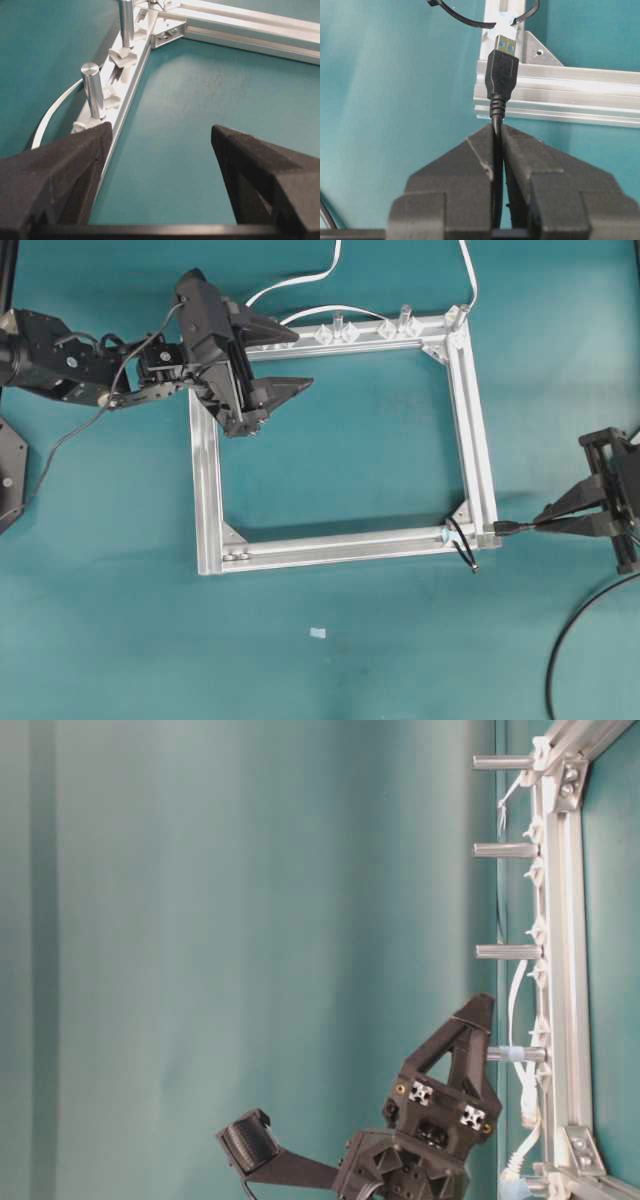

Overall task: Insert the wire through the string loop located on the right side.
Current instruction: 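Move the held plug toward the black zip-tie loop at the frame corner, then push the USB plug leftward through the zip-tie loop with the right gripper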

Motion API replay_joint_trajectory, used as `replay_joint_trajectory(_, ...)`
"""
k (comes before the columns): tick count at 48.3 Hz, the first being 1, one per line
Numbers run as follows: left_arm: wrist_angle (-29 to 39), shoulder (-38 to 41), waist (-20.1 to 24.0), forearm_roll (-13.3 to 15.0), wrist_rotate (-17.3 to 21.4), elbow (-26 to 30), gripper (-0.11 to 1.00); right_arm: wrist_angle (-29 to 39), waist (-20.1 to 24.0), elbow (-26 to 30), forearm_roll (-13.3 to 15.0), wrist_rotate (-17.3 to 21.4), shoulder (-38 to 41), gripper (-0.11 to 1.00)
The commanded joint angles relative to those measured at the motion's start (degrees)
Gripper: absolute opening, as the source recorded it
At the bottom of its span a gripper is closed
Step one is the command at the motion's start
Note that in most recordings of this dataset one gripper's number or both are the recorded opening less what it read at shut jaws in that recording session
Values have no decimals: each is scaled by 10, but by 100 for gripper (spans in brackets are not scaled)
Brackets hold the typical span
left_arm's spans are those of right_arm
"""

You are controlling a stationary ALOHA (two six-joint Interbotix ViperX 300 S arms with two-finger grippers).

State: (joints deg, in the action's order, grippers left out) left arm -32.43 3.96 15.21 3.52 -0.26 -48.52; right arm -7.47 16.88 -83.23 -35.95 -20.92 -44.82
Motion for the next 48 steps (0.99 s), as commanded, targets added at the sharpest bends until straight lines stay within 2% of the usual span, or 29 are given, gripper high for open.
replay_joint_trajectory(1,-4,-17,-1,-1,-4,11,80,-5,-2,5,1,-1,2,7)
replay_joint_trajectory(48,-3,-16,-2,-1,-4,11,80,-2,-2,6,1,-1,-11,7)
